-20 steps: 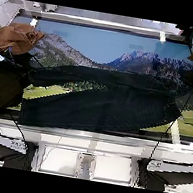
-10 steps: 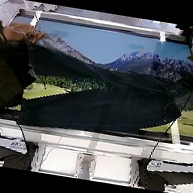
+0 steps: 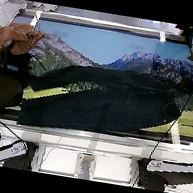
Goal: Fold the clothes and pants, and hang the long-sleeved shirts on hangers.
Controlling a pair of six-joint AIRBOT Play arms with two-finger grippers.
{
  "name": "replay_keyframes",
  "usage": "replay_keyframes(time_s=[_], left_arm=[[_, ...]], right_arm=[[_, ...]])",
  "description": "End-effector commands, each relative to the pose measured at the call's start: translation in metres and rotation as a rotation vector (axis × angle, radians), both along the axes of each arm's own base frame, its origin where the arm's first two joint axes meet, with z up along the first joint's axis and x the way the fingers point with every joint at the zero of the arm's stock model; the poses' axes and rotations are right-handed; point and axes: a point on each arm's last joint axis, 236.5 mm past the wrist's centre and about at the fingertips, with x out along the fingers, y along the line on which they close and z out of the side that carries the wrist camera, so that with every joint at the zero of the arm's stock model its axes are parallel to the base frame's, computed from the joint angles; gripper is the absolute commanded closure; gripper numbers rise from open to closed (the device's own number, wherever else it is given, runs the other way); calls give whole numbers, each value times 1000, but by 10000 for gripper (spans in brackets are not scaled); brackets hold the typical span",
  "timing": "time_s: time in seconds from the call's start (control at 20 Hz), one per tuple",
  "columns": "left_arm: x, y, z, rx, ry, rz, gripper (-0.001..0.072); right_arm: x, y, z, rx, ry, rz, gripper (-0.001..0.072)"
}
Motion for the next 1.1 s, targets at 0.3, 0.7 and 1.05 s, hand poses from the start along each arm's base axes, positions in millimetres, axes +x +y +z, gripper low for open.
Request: replay_keyframes(time_s=[0.3,0.7,1.05], left_arm=[[36,37,38,-84,-84,358,-2],[62,57,-23,-379,120,701,4],[51,31,-103,-409,319,619,4]], right_arm=[[0,3,1,18,3,-7,438],[6,-1,2,1,-23,-17,438],[6,-1,2,0,-24,-18,438]])
